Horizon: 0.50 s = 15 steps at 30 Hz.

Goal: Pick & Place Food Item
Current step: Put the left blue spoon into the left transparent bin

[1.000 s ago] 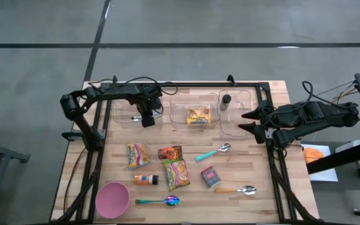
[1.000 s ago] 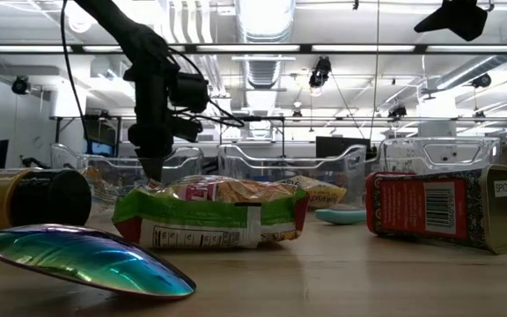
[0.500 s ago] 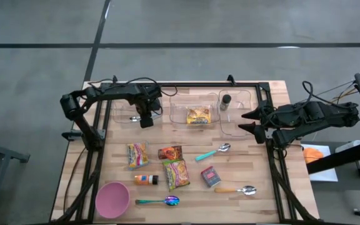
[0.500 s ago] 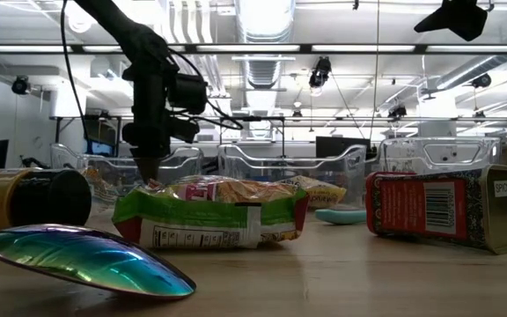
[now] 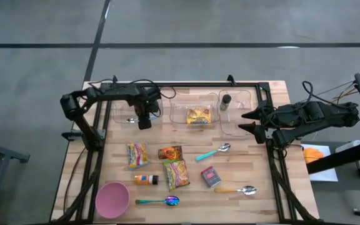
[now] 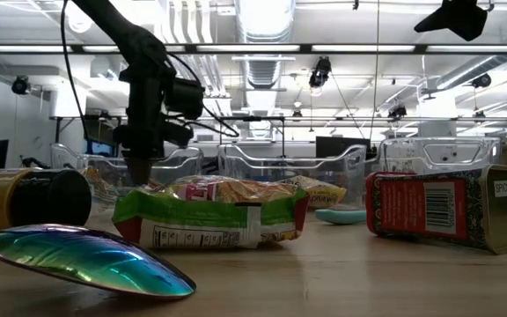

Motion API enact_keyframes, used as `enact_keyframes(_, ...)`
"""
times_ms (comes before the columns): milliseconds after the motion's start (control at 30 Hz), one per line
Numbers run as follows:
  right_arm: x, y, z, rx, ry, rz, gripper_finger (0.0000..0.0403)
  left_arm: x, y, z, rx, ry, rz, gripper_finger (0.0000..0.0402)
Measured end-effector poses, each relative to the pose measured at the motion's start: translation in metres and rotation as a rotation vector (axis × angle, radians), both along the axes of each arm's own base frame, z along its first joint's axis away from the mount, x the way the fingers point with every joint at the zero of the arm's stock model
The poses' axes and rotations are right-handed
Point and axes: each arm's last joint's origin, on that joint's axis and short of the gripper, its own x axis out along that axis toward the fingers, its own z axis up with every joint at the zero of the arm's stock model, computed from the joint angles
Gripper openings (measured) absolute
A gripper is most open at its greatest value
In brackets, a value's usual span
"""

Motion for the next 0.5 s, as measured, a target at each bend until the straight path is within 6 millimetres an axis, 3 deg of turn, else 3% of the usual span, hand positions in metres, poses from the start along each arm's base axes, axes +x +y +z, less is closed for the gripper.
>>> enact_keyframes(500,0.0,0.0,0.0,-0.003,0.001,0.001,0.0278,-0.0062,-0.0042,-0.0097,-0.016,0.019,0.01,0.0031)
